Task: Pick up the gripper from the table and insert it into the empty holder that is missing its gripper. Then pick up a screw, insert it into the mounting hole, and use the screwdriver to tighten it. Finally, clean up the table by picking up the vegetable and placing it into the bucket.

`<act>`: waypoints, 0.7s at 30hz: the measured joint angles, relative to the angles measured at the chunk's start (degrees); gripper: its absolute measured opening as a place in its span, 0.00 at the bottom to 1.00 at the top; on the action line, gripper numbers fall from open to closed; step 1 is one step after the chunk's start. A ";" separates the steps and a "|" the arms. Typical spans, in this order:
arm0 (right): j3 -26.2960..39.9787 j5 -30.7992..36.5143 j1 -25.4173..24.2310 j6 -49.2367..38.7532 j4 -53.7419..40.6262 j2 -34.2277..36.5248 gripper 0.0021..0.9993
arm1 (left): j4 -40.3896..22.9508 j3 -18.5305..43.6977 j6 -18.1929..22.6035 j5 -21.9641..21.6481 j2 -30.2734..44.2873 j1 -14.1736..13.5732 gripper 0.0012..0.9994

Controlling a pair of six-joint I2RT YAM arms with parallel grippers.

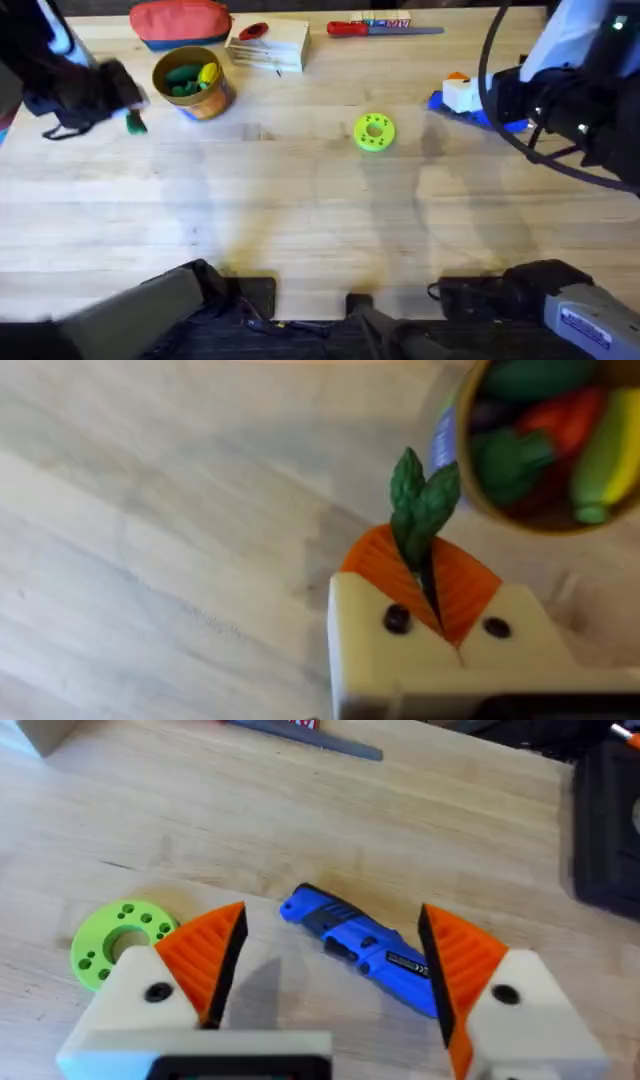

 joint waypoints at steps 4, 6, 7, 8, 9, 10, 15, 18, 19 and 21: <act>0.00 0.00 0.00 -0.01 -0.64 0.00 0.99 | 6.05 1.28 -1.39 3.04 -7.21 -4.63 0.02; 0.00 0.00 0.00 0.00 -1.06 0.00 0.99 | 9.37 1.45 -4.17 4.31 -8.23 -6.93 0.02; 0.00 0.00 0.00 0.03 -1.18 0.00 0.99 | 10.78 1.50 -5.44 4.72 -8.10 -7.90 0.02; 0.00 0.00 0.00 0.28 -1.19 0.00 0.99 | 12.27 1.50 -6.54 4.98 -7.56 -8.82 0.02; 0.00 0.00 0.00 0.66 -1.19 0.00 1.00 | 13.38 1.50 -7.26 5.33 -6.79 -9.48 0.02; 0.00 0.00 0.00 1.09 -1.19 0.00 1.00 | 14.21 1.50 -7.76 5.60 -5.92 -9.92 0.02; 0.00 0.00 0.00 3.49 -1.19 0.00 0.99 | 16.77 1.50 -9.01 6.00 0.56 -10.40 0.02; 0.00 0.00 0.00 4.07 -1.20 0.00 0.99 | 18.52 1.47 -9.45 6.00 4.68 -10.40 0.02; 0.00 0.00 0.00 4.17 -1.19 0.00 0.99 | 19.08 1.45 -9.46 6.00 5.69 -10.40 0.02; 0.00 0.00 0.00 4.31 -1.19 0.00 0.99 | 19.83 1.41 -9.50 6.01 6.99 -10.40 0.22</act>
